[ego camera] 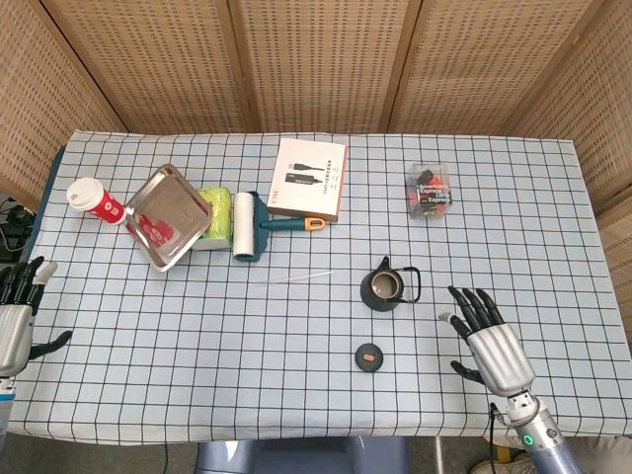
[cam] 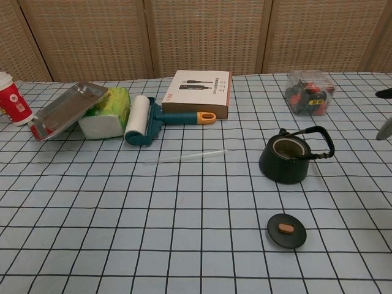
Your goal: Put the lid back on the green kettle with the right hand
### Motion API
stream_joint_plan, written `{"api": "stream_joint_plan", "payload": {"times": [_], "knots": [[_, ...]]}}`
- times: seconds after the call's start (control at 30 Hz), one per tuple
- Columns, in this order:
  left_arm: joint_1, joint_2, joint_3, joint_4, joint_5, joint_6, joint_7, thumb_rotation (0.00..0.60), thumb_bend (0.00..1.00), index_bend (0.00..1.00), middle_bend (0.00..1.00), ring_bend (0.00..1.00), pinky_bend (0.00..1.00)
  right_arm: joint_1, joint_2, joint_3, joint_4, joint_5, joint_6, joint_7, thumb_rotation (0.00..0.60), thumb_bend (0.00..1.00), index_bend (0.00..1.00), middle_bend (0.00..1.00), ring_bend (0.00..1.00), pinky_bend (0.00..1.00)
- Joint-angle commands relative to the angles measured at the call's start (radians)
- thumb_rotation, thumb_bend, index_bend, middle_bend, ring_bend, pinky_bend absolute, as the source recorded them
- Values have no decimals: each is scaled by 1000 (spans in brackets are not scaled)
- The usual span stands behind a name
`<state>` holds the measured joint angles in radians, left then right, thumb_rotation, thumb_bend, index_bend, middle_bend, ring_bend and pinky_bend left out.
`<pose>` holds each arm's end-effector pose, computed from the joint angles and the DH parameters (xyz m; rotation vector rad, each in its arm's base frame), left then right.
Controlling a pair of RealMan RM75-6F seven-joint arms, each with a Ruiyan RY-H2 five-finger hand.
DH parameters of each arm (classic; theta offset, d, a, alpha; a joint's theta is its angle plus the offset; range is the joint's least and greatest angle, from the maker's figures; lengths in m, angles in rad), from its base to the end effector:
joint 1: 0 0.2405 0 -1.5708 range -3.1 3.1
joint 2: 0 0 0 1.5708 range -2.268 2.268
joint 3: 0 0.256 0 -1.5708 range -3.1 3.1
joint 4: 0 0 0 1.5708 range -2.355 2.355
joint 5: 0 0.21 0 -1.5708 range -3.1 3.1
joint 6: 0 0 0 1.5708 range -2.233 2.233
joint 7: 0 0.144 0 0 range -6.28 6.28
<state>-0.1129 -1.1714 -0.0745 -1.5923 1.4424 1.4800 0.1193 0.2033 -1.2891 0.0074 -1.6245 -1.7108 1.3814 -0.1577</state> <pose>-0.3109 0.1947 0.1498 -1.3679 -0.8357 -0.8465 -0.2456 -0.1954 0.0772 1.7255 -0.8152 1.0423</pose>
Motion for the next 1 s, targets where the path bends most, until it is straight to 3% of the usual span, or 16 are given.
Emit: {"api": "stream_joint_plan", "payload": {"times": [0.03, 0.23, 0.33, 0.47, 0.67, 1.0], "knots": [[0, 0, -1, 1, -1, 0, -2, 600, 27, 0, 0, 0, 0, 33, -30, -4, -4, -5, -47, -2, 600, 327, 359, 48, 0, 10], [-2, 0, -3, 4, -5, -4, -5, 600, 26, 0, 0, 0, 0, 71, -90, -14, 4, -10, -112, -36, 600, 328, 358, 104, 13, 14], [-3, 0, -2, 5, -5, -7, -6, 600, 26, 0, 0, 0, 0, 85, -127, -19, 14, -5, -140, -61, 600, 329, 360, 214, 128, 64], [-3, 1, -2, 5, -3, -5, -10, 600, 26, 0, 0, 0, 0, 100, -168, -11, 37, 2, -153, -72, 600, 343, 363, 392, 349, 222], [-4, 1, -2, 6, -2, -8, -13, 600, 26, 0, 0, 0, 0, 124, -210, -3, 66, 12, -178, -91, 600, 346, 347, 582, 568, 440], [-7, -2, 0, 8, -3, -15, -11, 600, 26, 0, 0, 0, 0, 166, -238, -4, 50, 78, -281, -162, 600, 366, 267, 703, 692, 524]]}}
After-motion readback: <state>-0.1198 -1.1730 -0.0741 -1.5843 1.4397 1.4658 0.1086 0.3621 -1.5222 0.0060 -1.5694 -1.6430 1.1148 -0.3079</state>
